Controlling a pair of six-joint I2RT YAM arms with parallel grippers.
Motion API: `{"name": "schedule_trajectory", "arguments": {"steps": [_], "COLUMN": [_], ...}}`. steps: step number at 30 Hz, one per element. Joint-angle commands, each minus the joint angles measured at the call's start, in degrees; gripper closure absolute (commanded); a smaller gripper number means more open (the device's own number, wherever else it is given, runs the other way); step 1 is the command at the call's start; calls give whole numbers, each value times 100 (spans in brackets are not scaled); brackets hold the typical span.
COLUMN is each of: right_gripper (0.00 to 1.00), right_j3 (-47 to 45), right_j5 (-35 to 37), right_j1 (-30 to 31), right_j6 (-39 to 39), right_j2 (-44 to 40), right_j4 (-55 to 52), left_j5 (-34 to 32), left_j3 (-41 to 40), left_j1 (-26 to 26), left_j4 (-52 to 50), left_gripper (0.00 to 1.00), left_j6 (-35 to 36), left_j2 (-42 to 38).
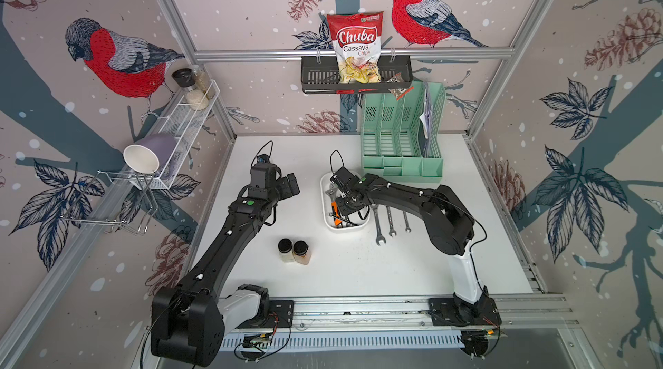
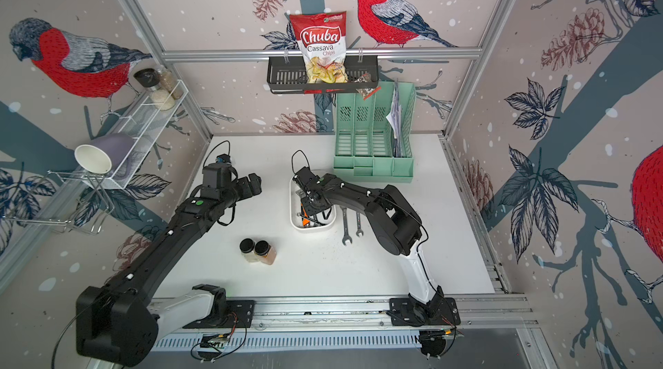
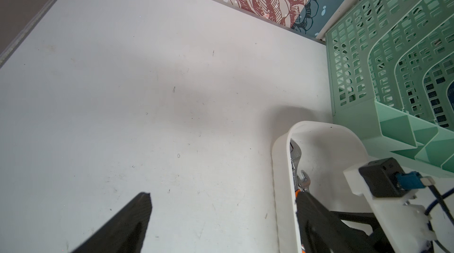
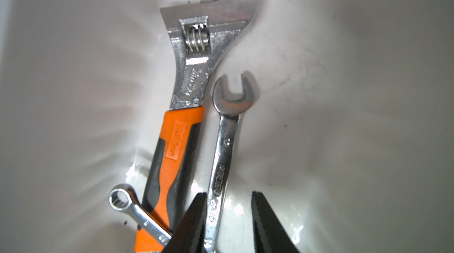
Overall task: Take out the wrench from the storage box
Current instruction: Pick up the wrench from the storage box.
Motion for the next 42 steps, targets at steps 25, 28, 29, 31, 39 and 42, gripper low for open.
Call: {"name": "schedule_trajectory", "arguments": {"steps": [25,28,29,31,39,42], "right_gripper": [71,75,75,77,77,77], "right_j3": [-27,-139,-173,-225,-337,-269], "right_j5": [241,260,256,252,272,305], "right_j1": [73,8,-15,-67,-204,-216], "right_j6": [219,274,289,327,439,435], "right_j2": [325,300,285,266,239,265], "right_j4": [31,111,130,146,196,153], "left_j5": [268,252,250,232,204,201], "left_j3": [-36,-36,-32,-31,-30,-37], "left_j1": [158,154,154,155,154,154], "left_j4": [268,260,259,257,240,243], "left_gripper": [5,5,5,5,5,5], "left_j6": [-18,-19,-17,-16,-22,-22], "left_j2": [-157,-158,-160,-160,-177,-184]}}
